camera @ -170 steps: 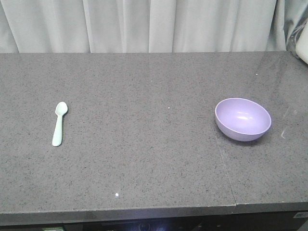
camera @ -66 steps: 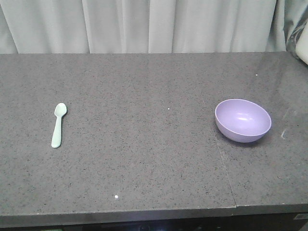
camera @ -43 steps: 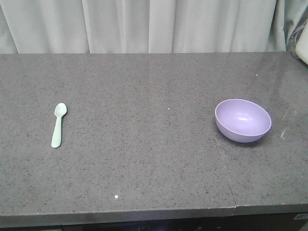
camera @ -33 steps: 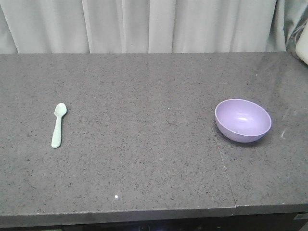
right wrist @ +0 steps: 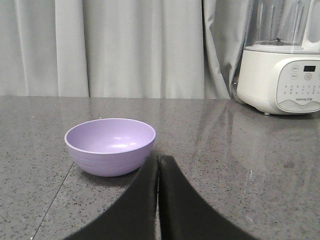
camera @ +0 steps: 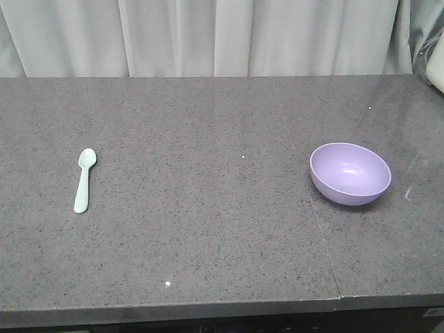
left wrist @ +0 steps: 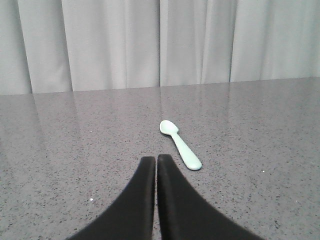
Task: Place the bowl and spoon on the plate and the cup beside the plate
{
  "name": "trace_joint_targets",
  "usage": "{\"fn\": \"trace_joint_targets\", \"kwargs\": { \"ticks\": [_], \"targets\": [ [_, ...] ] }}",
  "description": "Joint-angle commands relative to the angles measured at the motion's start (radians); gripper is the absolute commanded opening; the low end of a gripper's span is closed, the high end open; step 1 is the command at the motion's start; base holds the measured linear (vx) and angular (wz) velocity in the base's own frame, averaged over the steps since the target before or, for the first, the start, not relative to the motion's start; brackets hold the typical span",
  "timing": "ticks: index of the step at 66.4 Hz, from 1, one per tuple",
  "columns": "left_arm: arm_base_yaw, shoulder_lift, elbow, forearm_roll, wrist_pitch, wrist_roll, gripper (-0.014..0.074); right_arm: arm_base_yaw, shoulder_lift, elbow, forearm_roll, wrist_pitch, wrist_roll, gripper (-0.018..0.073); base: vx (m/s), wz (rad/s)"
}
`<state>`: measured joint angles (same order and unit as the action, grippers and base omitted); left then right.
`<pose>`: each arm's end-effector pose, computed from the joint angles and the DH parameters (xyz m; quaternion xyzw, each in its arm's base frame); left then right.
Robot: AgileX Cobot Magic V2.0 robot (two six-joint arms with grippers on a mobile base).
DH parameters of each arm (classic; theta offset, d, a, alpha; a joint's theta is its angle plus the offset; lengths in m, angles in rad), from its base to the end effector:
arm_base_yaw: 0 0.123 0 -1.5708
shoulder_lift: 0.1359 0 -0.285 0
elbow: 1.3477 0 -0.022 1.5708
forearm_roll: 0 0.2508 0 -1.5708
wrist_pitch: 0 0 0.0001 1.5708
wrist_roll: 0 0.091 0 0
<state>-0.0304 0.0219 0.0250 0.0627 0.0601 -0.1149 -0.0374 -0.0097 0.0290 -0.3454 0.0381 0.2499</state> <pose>0.0592 -0.0015 0.1980 -0.0091 0.7140 -0.0276 0.6996 0.0569 -0.0033 0.2007 -0.0155 0.6955 -0.0521 0.7165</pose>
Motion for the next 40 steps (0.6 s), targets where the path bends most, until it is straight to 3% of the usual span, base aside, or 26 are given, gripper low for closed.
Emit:
{"fn": "trace_joint_targets", "kwargs": {
  "ticks": [1,40],
  "targets": [
    [0.000,0.010,0.030,-0.007,-0.068,-0.011,-0.0006,-0.005,-0.011,0.014,-0.007,-0.071,-0.003,-0.0002,0.00,0.00],
    [0.000,0.010,0.030,-0.007,-0.068,-0.011,-0.0006,-0.005,-0.011,0.014,-0.007,-0.071,-0.003,-0.0002,0.00,0.00]
  ]
}}
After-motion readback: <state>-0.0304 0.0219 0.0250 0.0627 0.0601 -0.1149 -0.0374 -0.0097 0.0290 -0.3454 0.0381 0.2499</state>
